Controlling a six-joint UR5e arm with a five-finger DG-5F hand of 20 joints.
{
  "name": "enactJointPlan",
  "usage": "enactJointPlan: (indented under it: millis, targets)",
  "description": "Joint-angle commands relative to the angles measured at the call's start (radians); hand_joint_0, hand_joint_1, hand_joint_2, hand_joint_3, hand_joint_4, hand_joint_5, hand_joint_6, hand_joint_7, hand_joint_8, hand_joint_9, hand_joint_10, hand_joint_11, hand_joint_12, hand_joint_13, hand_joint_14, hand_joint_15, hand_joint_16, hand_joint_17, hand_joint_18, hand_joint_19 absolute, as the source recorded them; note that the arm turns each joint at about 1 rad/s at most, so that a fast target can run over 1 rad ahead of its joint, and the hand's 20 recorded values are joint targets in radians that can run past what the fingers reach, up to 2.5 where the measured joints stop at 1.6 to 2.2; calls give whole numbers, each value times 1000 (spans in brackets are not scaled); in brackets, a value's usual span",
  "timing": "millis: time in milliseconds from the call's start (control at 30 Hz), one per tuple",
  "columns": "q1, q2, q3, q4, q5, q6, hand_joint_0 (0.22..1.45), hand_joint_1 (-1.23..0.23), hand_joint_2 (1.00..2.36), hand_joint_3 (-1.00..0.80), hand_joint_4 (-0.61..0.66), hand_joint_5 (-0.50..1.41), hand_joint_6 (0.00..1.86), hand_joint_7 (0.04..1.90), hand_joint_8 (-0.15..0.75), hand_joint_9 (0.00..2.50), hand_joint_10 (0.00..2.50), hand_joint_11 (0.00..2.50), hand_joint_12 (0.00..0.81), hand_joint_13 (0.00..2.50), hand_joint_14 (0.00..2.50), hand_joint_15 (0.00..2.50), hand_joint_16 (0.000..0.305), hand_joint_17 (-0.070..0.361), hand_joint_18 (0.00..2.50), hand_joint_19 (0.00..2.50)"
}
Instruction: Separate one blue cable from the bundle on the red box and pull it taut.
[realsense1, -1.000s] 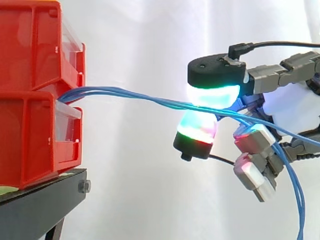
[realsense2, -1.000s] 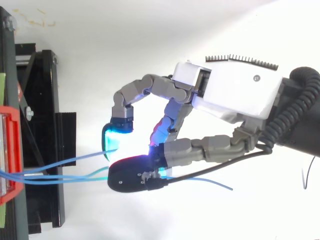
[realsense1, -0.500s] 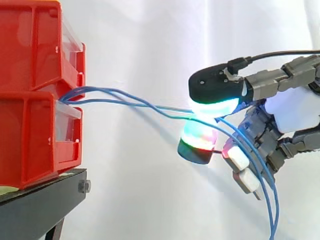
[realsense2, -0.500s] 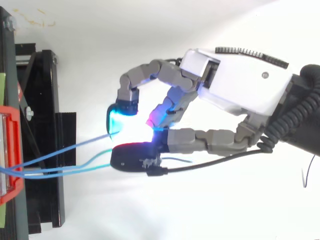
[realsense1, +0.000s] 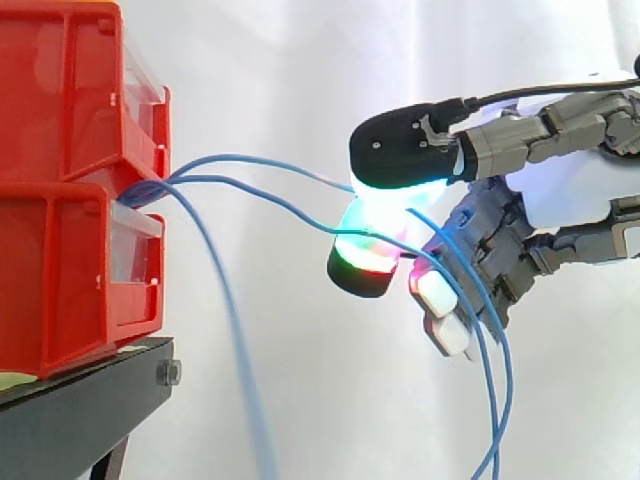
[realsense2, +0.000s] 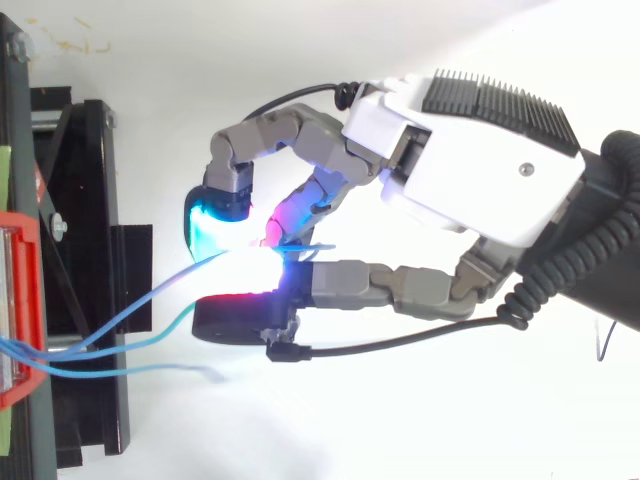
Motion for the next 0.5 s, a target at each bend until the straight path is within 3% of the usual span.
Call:
enactJointPlan:
  millis: [0,133,333,467]
  targets:
    - [0,0,0,1,-2,16,542,-744,1028,-192,52,-93,885,1047,355,1216,9,646,466,1082,13,540,60,134,1015,394]
    - [-3,0,0,1,-19,85,557,-747,1002,-216,66,-100,888,1039,355,1211,9,665,456,1068,15,549,58,130,994,413]
    - [0,0,0,-35,-34,280,572,-790,1006,-239,75,-116,898,1019,343,1173,9,695,437,1040,15,562,53,119,947,453]
    - [0,0,0,-56,-50,343,584,-793,1008,-282,80,-122,899,1019,330,1160,11,713,420,1024,16,569,49,111,915,477]
